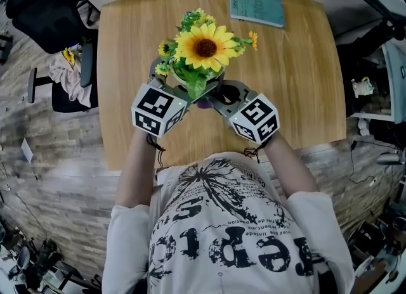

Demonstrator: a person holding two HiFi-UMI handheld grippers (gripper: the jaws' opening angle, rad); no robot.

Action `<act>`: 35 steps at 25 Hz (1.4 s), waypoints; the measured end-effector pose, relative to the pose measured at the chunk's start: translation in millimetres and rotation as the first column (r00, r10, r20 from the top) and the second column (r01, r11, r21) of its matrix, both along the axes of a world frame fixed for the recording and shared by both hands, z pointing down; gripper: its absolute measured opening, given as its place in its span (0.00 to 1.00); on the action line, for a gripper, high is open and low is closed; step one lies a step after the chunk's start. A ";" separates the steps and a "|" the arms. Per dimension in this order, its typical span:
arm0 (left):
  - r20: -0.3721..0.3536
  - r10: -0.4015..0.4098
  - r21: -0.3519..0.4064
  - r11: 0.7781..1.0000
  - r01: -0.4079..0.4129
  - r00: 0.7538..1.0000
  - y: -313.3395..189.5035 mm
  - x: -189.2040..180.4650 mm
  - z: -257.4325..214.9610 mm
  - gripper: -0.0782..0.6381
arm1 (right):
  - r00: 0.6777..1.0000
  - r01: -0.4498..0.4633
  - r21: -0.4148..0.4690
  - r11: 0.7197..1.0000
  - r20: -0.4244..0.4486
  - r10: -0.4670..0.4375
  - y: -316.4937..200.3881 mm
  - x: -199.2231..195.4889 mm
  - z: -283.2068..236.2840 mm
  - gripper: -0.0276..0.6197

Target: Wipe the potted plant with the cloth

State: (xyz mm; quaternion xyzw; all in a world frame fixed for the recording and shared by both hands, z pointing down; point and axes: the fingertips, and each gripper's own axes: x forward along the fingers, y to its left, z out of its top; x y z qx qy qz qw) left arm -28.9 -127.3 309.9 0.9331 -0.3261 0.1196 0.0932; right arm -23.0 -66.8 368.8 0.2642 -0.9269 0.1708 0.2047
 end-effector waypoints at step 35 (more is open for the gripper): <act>0.049 0.036 -0.042 0.999 -0.034 0.998 13.8 12.2 101.3 0.85 | 0.890 -0.415 0.197 0.888 -0.115 0.441 -85.3 133.0 20.4 0.16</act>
